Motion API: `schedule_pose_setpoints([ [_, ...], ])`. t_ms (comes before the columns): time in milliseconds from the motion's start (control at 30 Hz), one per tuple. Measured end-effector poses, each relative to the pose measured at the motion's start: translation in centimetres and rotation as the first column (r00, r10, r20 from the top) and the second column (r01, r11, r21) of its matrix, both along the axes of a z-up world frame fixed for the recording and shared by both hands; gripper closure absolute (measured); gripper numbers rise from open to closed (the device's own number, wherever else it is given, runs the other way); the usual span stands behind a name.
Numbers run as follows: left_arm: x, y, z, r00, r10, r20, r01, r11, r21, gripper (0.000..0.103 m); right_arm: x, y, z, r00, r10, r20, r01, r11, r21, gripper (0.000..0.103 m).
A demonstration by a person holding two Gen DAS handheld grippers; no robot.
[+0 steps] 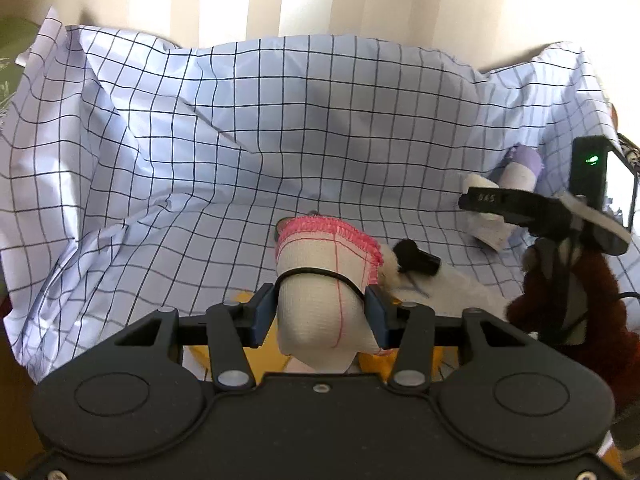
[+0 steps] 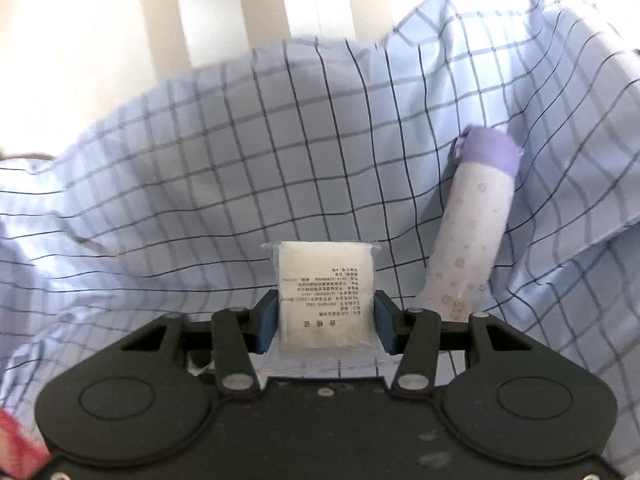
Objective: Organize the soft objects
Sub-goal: 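Carry the tissue packet and towel roll back over the basket with both tools, then open both tools to drop the packet and towel roll into the basket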
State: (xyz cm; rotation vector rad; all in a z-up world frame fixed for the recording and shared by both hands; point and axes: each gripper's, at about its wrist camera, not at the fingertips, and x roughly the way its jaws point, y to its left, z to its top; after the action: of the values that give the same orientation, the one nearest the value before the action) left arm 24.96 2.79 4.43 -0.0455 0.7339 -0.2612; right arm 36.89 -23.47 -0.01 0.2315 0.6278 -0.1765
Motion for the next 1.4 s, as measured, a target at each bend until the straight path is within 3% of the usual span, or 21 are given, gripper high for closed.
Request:
schedule_pose_setpoints([
  [300, -4.9, 0.3, 0.4, 0.999, -0.015, -0.033, 0.014, 1.000, -0.025, 0.055, -10.3, 1.6, 3.5, 0.996, 0.086, 0.016, -0.087, 0.995, 0.058, 0.054],
  [700, -10.8, 0.0, -1.9, 0.986, -0.038, -0.161, 0.030, 0.998, -0.050, 0.055, -23.1, 4.5, 2.9, 0.990, 0.140, -0.017, -0.139, 0.987, 0.079, 0.054],
  [1033, -12.9, -0.1, -5.0, 0.951, -0.045, -0.306, 0.027, 0.998, -0.064, 0.055, -28.7, 5.1, 0.2, 0.978, 0.154, -0.143, -0.138, 0.983, 0.118, 0.054],
  [1400, -13.5, 0.0, -5.9, 0.940, -0.033, -0.339, 0.025, 0.999, -0.028, 0.055, -30.0, 6.2, -1.8, 0.950, 0.201, -0.240, -0.173, 0.976, 0.132, 0.054],
])
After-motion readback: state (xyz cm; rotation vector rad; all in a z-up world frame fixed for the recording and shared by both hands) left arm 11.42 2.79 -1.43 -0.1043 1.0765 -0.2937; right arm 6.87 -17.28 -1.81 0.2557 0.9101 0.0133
